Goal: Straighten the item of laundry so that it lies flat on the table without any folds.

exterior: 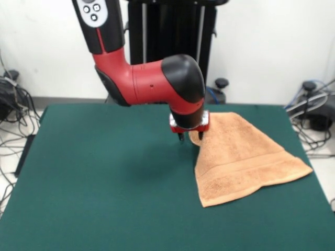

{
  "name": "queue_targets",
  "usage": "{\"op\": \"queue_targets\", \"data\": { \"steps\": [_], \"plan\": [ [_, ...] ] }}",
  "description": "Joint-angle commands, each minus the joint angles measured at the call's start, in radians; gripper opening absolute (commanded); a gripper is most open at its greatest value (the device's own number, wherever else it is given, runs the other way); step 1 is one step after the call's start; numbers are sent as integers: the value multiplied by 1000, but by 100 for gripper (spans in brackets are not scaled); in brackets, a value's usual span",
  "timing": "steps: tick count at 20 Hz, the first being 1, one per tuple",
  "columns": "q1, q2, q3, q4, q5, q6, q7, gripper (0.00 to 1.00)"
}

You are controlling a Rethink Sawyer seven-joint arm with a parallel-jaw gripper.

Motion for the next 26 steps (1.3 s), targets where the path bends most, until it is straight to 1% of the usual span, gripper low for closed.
{"op": "queue_targets", "data": {
  "steps": [1,4,8,12,16,20,26],
  "plan": [
    [25,35,-46,-93,-40,-22,35,100],
    [17,33,-40,-82,-36,6,15,100],
    [-16,33,-7,-24,1,12,26,100],
    [-52,73,23,-14,30,30,16,100],
    [-86,93,47,3,47,60,-3,100],
    [-107,112,64,21,48,56,-6,100],
    [-114,132,77,38,48,39,-2,100]
  ]
}}
